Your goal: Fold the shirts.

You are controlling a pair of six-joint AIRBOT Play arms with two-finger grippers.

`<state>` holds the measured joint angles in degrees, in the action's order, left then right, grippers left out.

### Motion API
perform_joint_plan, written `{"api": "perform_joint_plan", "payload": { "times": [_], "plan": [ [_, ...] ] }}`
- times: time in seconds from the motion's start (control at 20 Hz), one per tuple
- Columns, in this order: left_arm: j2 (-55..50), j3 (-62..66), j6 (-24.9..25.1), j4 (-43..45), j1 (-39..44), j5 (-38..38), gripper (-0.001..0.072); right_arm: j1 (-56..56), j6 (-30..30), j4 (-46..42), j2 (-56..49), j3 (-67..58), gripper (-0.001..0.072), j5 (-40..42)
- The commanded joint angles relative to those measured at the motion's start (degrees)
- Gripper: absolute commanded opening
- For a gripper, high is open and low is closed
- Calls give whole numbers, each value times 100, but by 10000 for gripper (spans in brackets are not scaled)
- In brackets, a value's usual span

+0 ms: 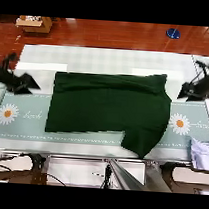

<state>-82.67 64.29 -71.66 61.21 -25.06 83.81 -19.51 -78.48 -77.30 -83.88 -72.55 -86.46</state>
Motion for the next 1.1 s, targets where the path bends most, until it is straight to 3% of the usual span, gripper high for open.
{"api": "perform_joint_plan", "payload": {
  "times": [0.0,0.2,0.5,0.8,1.05],
  "plan": [
    [710,-1814,800,-787,-404,-13,624,-688,763,1375,957,1919,514,754],
    [1185,-2677,953,-678,-876,-192,624,-1167,1150,1613,1915,3156,511,1300],
    [1108,-2970,949,55,-973,-195,623,-1329,1261,1582,2365,3348,511,1209],
    [1073,-3224,946,11,-490,-752,623,-1329,1259,1596,2365,3348,511,999],
    [846,-3394,946,-778,229,-1412,596,-1329,1252,1740,2365,3346,511,879]
  ]
}}
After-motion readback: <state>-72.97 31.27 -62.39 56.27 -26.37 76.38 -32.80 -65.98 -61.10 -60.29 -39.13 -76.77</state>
